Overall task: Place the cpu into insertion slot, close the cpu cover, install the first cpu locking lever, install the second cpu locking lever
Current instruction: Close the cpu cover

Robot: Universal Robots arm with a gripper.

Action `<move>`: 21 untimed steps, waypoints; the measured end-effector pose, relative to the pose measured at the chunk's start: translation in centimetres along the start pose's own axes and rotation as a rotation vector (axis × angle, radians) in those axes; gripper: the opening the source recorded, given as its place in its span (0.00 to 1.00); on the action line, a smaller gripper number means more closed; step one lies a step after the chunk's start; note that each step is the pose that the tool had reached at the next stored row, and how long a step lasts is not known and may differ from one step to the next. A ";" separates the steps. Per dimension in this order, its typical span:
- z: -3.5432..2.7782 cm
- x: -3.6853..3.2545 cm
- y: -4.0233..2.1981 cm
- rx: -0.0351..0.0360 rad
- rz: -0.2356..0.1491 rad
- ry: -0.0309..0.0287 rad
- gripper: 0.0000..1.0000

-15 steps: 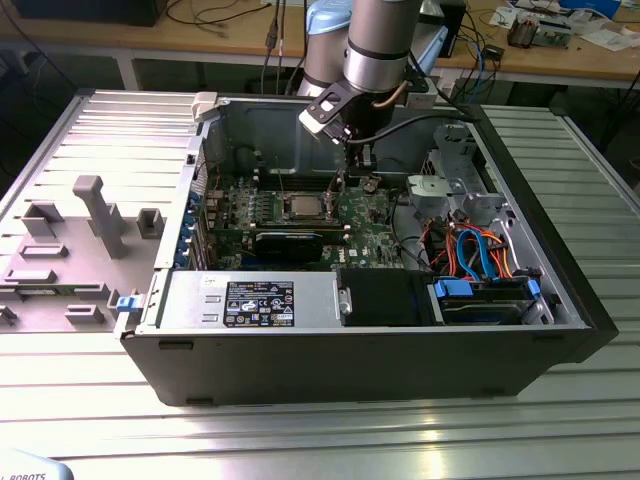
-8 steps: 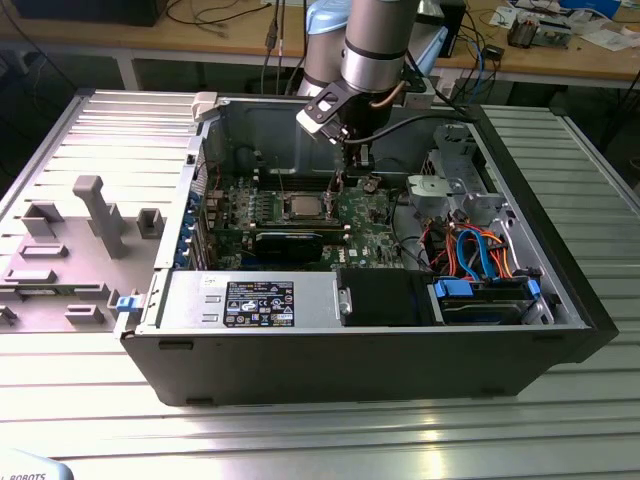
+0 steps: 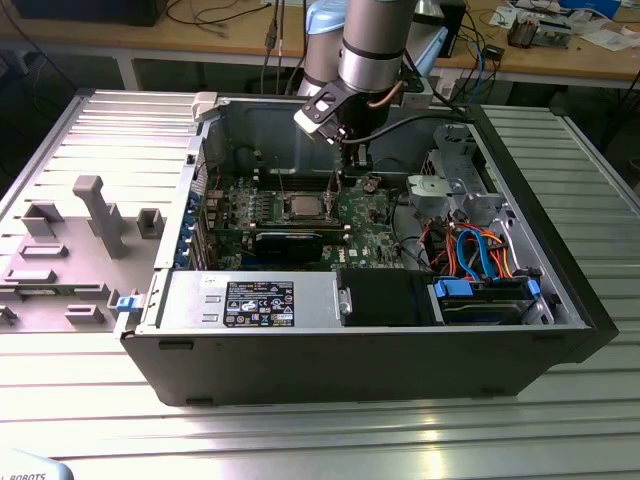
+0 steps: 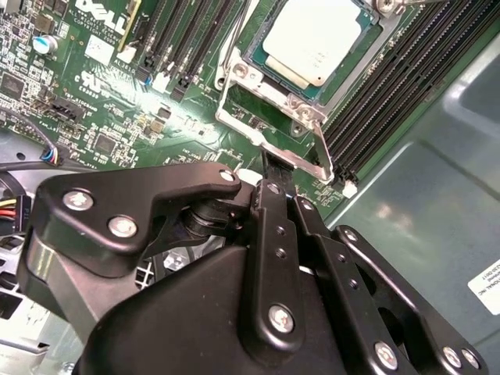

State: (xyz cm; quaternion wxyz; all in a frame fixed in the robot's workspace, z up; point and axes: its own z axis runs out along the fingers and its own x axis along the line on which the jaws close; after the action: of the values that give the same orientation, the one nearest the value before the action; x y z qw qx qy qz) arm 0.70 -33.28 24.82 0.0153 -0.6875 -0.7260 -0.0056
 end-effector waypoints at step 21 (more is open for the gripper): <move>0.04 0.05 -0.98 0.0000 0.000 0.0000 0.11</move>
State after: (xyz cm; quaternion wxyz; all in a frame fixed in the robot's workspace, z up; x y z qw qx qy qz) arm -0.28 -33.28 24.79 0.0153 -0.6875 -0.7260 -0.0056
